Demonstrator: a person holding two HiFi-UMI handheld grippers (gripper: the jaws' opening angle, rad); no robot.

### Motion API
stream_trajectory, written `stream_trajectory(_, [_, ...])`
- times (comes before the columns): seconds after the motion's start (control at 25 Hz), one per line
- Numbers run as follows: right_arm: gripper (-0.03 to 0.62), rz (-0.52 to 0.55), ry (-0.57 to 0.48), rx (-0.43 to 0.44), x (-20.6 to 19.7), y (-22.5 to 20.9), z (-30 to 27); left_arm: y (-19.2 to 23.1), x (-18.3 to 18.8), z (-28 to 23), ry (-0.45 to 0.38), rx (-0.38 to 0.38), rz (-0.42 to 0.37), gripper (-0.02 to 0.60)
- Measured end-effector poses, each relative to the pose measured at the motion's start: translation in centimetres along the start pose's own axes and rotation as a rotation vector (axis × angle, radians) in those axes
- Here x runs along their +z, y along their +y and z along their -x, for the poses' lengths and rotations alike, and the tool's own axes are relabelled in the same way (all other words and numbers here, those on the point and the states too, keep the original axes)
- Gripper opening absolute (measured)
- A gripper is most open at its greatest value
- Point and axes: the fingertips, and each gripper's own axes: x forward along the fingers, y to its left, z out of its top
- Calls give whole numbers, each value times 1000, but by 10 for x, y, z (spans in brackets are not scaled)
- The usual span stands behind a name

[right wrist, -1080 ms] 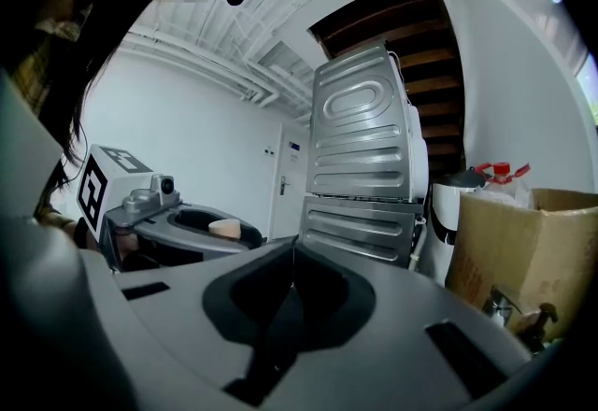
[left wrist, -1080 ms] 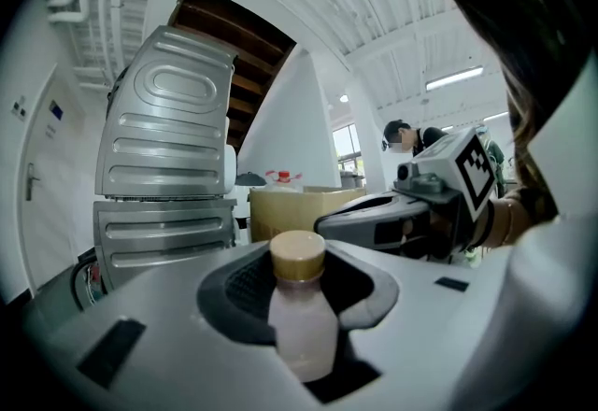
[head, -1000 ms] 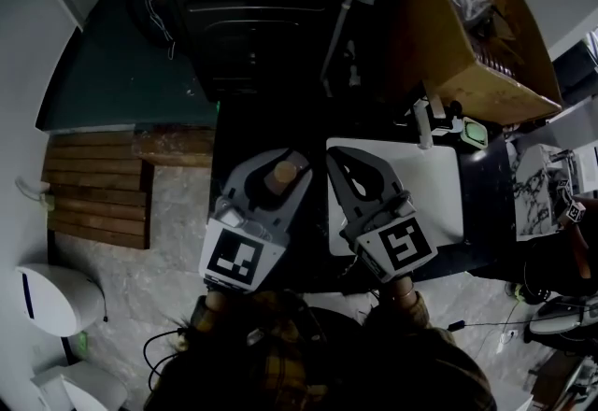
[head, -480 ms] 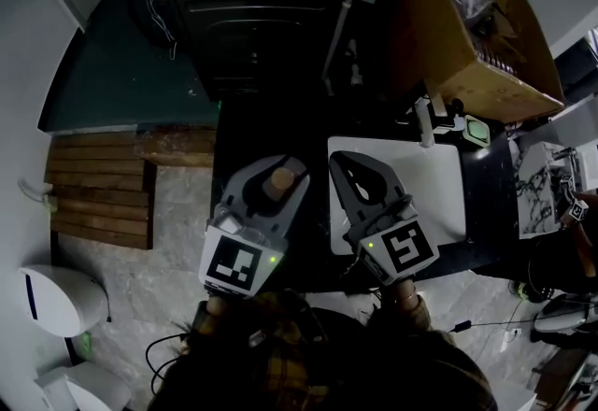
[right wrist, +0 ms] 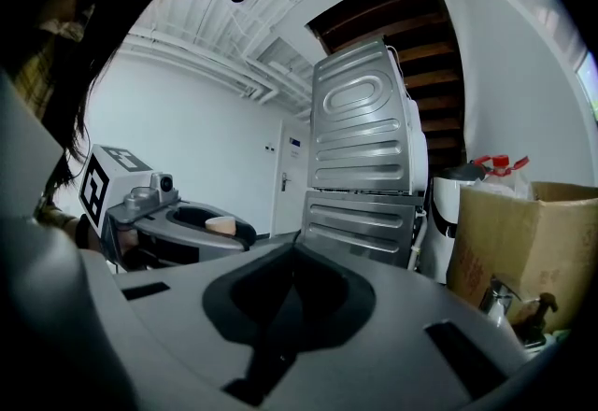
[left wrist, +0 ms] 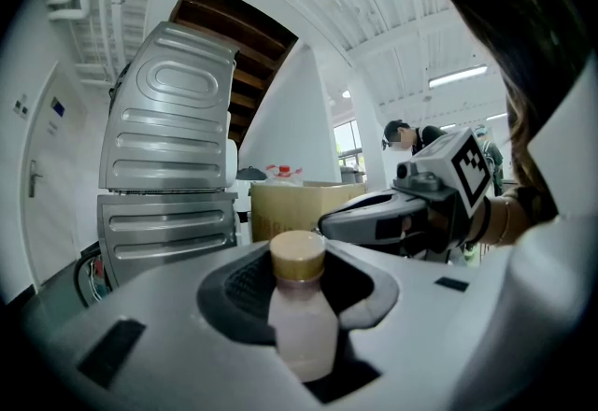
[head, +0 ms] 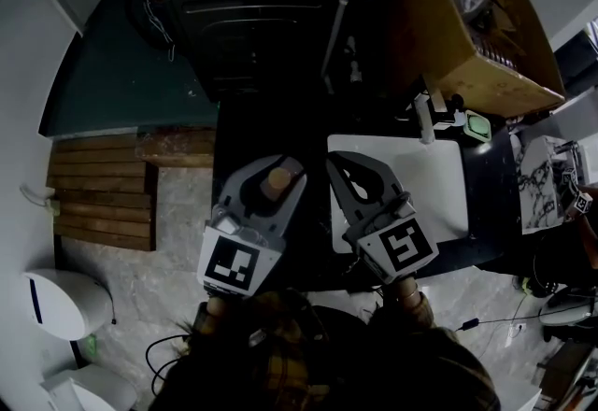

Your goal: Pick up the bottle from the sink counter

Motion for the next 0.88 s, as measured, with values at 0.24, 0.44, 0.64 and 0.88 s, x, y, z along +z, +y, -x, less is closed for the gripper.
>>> stream_trajectory(0.24, [17,-7,2,4,-2,-1,-1,1,-1,-1,3,1,0,130])
stream_trajectory(0.44, [17,-19,5,0,-4,-2,-1,3,-2,0,6,-1,0,130])
stream_trajectory(0.64, [17,-24,13,5,-5,0,-2,4,-3,1,2,0,-2,130])
stream_trajectory(0.88, [16,-22,22,23,-7,3,-4,5,-1,3,-3,6,5,130])
